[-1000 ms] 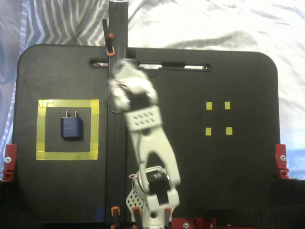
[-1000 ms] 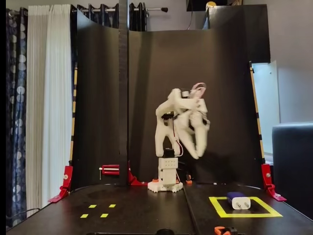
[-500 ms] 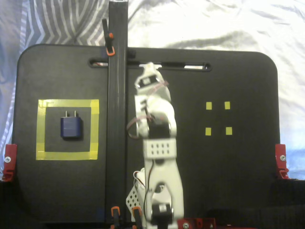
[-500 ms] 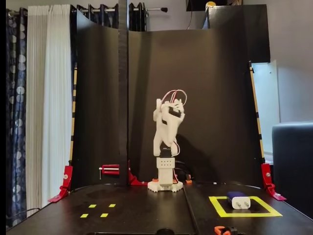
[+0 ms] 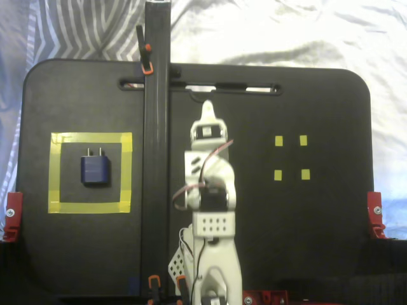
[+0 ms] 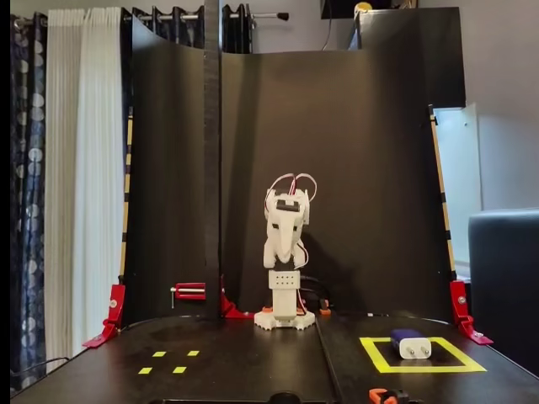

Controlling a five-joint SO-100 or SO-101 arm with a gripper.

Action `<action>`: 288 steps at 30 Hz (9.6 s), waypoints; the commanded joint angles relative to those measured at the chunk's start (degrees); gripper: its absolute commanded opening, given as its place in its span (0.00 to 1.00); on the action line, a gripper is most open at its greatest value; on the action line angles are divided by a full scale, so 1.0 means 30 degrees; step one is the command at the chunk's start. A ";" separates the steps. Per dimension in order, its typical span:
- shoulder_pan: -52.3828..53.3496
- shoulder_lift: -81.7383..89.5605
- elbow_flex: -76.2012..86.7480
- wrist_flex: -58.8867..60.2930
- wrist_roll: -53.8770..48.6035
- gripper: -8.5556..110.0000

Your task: Grasp a block and put it in the designated area.

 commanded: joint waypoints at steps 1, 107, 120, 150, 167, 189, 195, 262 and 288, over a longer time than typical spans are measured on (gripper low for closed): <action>-0.0293 0.2344 0.1611 -0.0439 0.0117 0.07; -0.0557 1.0811 1.0664 0.3662 0.1553 0.07; -0.0557 1.0811 1.0664 0.3662 0.1553 0.07; -0.0557 1.0811 1.0664 0.3662 0.1553 0.07; -0.0557 1.0811 1.0664 0.3662 0.1553 0.07; -0.0557 1.0811 1.0664 0.3662 0.1553 0.07; -0.0557 1.0811 1.0664 0.3662 0.1553 0.07; -0.0557 1.0811 1.0664 0.3662 0.1553 0.07; -0.0557 1.0811 1.0664 0.3662 0.1553 0.07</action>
